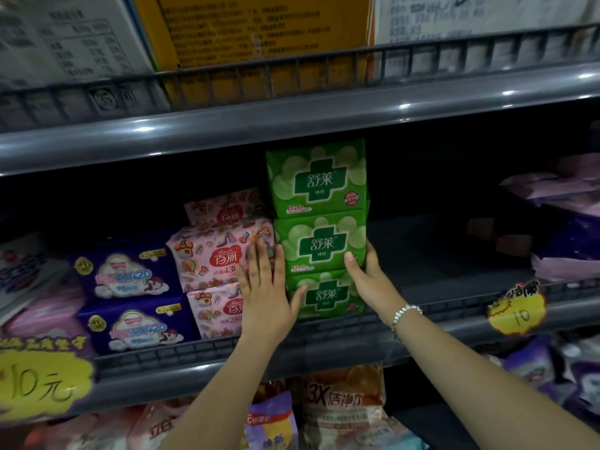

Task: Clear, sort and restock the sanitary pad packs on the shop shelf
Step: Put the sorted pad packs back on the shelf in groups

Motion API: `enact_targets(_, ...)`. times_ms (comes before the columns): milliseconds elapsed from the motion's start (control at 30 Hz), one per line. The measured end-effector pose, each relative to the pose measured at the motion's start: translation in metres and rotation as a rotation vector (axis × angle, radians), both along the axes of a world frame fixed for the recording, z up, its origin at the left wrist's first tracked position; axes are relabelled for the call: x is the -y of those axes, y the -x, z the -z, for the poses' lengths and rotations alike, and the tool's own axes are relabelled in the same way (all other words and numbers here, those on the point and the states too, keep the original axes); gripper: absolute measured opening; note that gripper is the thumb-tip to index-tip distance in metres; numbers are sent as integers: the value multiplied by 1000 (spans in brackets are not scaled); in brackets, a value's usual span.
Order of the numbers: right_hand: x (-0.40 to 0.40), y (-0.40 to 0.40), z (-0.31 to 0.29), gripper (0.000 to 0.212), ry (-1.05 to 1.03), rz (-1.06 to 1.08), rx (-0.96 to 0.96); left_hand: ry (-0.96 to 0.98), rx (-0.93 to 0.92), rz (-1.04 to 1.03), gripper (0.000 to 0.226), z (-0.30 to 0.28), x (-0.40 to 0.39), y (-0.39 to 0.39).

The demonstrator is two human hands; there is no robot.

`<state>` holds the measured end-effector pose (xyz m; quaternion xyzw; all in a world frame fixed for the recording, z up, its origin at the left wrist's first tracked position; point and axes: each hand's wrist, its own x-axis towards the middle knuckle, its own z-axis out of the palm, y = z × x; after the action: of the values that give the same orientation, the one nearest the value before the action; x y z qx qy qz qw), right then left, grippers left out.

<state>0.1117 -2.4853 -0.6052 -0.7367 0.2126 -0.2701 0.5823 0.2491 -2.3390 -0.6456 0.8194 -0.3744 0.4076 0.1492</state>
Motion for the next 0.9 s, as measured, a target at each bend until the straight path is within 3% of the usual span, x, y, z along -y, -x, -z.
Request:
enact_targets(467,-27,19,6,69,-17,45,-20,-23,-55,83,71,17,-25,20)
enact_targets(633,-49,42,22,66,43,44,26,-29,-198,148,67,16,-37,53)
enact_targets(900,-93,108,69,48,162,-10,-66,121,-614,290,54,40,-77,140)
